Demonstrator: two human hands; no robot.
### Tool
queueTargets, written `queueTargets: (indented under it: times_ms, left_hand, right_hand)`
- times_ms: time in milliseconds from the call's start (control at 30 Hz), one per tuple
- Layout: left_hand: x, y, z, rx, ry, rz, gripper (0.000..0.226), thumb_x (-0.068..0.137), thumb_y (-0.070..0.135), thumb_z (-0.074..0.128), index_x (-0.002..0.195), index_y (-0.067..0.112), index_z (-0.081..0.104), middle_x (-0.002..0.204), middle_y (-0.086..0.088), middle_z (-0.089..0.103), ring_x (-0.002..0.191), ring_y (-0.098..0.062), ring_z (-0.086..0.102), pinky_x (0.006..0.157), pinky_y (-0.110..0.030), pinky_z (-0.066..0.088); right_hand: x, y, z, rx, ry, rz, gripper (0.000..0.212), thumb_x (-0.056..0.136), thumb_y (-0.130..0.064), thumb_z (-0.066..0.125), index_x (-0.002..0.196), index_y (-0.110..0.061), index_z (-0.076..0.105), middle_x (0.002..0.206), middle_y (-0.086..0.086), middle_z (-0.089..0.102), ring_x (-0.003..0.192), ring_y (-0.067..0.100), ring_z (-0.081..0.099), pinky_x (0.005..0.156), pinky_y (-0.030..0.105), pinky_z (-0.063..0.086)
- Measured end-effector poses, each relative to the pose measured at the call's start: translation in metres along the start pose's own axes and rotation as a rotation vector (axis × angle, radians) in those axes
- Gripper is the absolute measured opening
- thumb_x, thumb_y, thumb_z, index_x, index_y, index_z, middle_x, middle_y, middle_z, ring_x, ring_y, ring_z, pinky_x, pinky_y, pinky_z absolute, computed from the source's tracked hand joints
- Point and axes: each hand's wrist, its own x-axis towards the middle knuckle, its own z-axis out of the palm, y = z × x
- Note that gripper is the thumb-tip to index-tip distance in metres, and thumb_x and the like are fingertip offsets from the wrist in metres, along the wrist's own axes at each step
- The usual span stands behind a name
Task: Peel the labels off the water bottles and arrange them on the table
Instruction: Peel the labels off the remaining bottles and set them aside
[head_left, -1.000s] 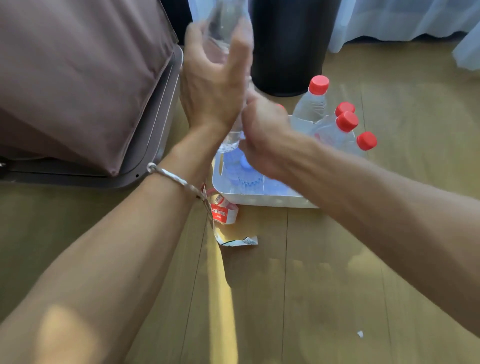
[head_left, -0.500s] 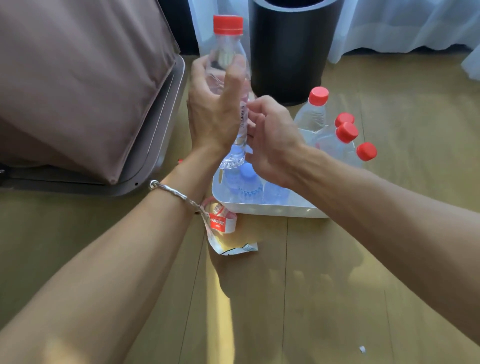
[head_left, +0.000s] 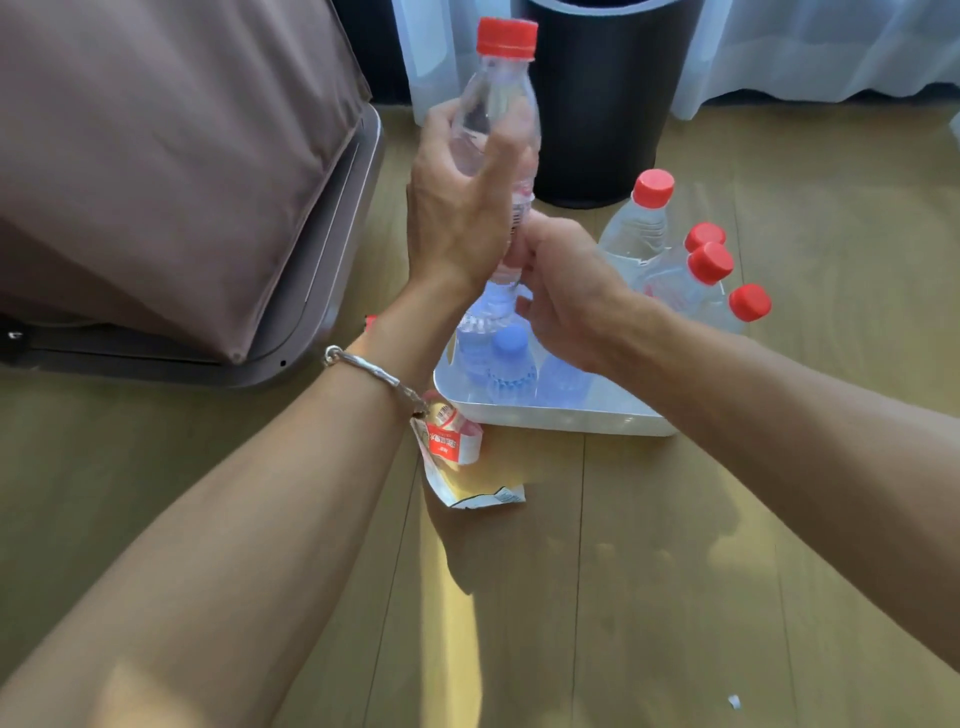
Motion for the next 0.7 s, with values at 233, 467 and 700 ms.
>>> queueTargets:
  times_ms: [233,467,700]
  left_hand:
    - [0.013,-0.008,-0.012,-0.547,-0.224,-0.444,0.044,0.089,0.051,0.045,0.081,0.009,0.055,0.074,-0.012,0.057,0.068,-0.027,0.059,0.069,-0.039,0.048]
    - [0.015,-0.014,-0.013,-0.102,-0.297,-0.301,0.065,0.083,0.076,0.038,0.093,0.019,0.068,0.087,-0.002,0.071,0.085,-0.022,0.069,0.088,-0.046,0.055]
    - [0.010,-0.013,-0.019,0.173,-0.435,-0.225,0.042,0.098,0.051,0.049,0.071,0.019,0.047,0.059,0.010,0.051,0.057,-0.009,0.051,0.065,-0.030,0.047]
  right_hand:
    - [0.007,0.002,-0.034,0.019,-0.456,-0.030,0.069,0.082,-0.012,0.061,0.145,-0.025,0.036,0.120,0.016,0.062,0.112,0.033,0.063,0.098,0.060,0.049]
    - [-0.001,0.006,-0.028,-0.274,-0.274,-0.236,0.029,0.083,-0.001,0.074,0.100,-0.020,0.060,0.082,-0.008,0.070,0.075,0.004,0.069,0.067,0.016,0.055]
    - [0.012,0.008,-0.038,-0.450,0.143,-0.335,0.064,0.063,-0.045,0.087,0.111,-0.023,0.052,0.092,-0.011,0.068,0.082,-0.001,0.068,0.072,0.021,0.058]
